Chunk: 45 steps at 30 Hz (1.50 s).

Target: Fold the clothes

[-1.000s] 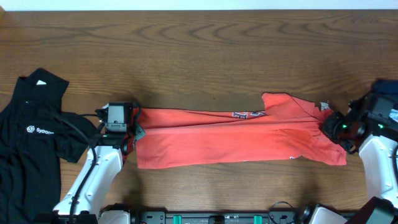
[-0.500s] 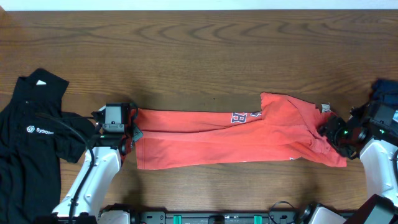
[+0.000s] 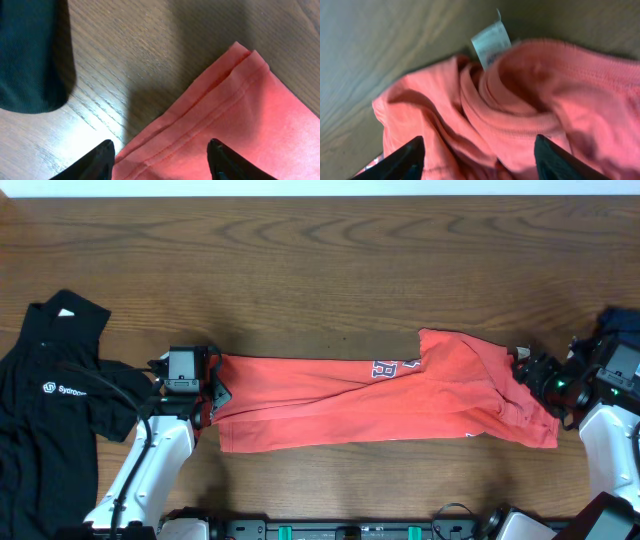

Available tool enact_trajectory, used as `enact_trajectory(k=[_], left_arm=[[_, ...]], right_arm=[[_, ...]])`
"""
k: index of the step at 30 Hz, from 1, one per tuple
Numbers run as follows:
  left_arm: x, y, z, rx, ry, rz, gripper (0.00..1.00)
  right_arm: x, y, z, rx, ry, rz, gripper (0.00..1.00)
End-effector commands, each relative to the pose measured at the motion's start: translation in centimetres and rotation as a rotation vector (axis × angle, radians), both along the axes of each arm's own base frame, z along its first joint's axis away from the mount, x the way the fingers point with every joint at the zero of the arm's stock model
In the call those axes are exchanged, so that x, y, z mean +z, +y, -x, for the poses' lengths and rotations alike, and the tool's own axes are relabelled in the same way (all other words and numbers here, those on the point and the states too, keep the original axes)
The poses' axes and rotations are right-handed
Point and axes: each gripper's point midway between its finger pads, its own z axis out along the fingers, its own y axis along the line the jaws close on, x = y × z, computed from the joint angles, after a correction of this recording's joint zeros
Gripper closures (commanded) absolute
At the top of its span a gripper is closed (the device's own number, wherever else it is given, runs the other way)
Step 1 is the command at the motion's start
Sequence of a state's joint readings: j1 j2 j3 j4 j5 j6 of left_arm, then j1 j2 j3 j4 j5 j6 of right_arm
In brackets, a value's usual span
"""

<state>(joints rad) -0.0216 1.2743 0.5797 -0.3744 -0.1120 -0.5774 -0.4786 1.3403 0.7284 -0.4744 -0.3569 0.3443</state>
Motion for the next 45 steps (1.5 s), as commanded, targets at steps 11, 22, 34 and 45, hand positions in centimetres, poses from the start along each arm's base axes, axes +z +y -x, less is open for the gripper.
enact_trajectory(k=[11,22,34,45], left_arm=[[0.2,-1.7,-0.7,-0.041,-0.035,0.096,0.23],[0.4,-1.8,-0.7,-0.043,-0.042,0.1,0.22],[0.4,-2.2,-0.8,-0.051,-0.042,0.12,0.22],[0.4,-2.2,-0.8,-0.051,-0.042,0.12,0.22]], right_arm=[[-1.6,6.4,-4.1,0.313,0.012,-0.025,0.16],[-2.2,8.7,-6.1,0.392,0.037,-0.031,0.21],[-6.3,10.3,-6.5,0.416,0.104,-0.081,0.51],[-6.1,10.4,-7.1,0.381,0.106,-0.087,0.99]])
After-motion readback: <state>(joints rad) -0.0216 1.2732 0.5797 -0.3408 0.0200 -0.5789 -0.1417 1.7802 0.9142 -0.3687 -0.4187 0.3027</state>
